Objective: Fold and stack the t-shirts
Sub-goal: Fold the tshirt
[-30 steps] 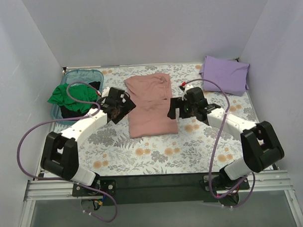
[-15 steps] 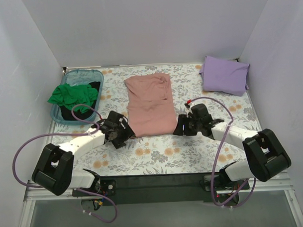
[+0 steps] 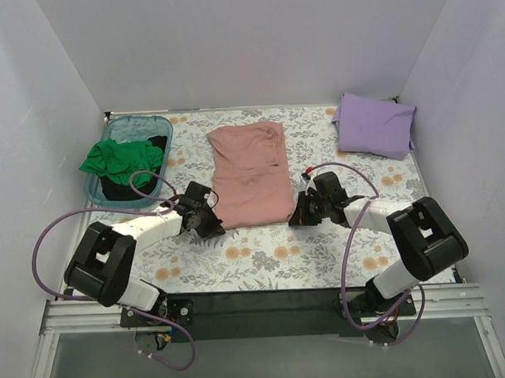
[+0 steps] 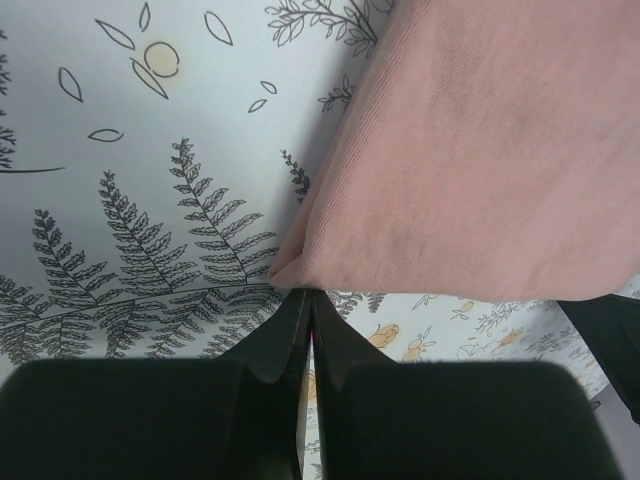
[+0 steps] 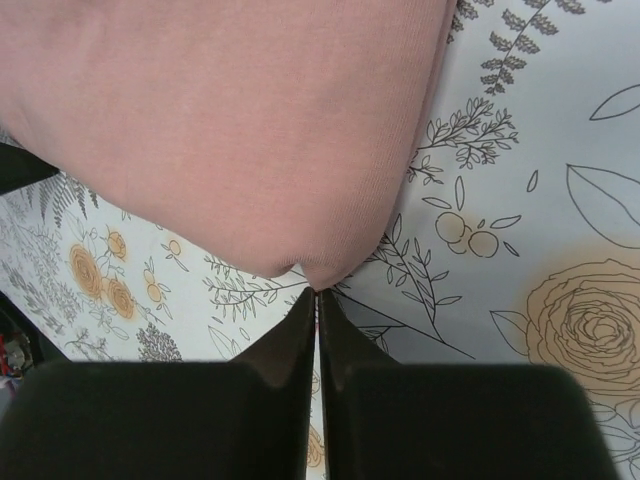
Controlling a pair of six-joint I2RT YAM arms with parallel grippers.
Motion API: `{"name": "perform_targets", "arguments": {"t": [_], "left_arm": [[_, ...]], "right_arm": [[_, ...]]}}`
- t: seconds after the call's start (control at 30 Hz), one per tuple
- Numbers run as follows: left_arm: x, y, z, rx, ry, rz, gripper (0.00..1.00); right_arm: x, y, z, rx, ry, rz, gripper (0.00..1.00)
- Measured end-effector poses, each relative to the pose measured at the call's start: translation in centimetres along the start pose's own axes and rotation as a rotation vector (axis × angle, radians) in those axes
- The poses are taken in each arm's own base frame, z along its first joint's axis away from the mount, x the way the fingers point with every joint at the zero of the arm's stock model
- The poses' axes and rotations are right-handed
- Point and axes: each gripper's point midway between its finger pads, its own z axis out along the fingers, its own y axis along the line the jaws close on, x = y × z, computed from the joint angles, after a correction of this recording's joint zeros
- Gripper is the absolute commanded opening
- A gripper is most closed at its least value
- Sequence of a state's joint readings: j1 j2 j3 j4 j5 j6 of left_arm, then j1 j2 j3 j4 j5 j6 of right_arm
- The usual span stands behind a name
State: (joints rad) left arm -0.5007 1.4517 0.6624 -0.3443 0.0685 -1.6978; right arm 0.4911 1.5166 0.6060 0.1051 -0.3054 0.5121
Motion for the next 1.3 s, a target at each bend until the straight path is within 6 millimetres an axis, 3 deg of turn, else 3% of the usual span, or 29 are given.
{"name": "perform_targets", "arguments": {"t": [0.27,0.6,0.8,1.07,1.17,1.3], "left_arm": [[1.0,1.3,-1.0,0.014,-0.011,0.006,0.0],[8.9,3.9,-4.0,0.104,0.078,0.086,0.0],[11.5,5.2,-4.8,0.152,0.129,0.07,0.0],[12.3,4.8,-5.8,0.152,0.153,0.09,0.0],[11.4,2.6,-6.9,0.186,0.121,0.088,0.0],[9.9,-0.6,-8.3,0.231,0.067,0.088,0.0]], "right_arm": [[1.4,0.3,-0.6,-0.022,0.002,-0.017,0.01],[9.7,1.5,-4.4,-0.076,0.025,-0.072,0.01],[13.1,2.1,-6.0,-0.091,0.032,-0.067,0.01],[13.4,1.8,-6.6,-0.072,0.015,-0.039,0.01],[12.8,2.0,-6.9,-0.049,0.01,-0.044,0.01],[9.6,4.0,-7.8,-0.046,-0.064,-0.073,0.01]]}}
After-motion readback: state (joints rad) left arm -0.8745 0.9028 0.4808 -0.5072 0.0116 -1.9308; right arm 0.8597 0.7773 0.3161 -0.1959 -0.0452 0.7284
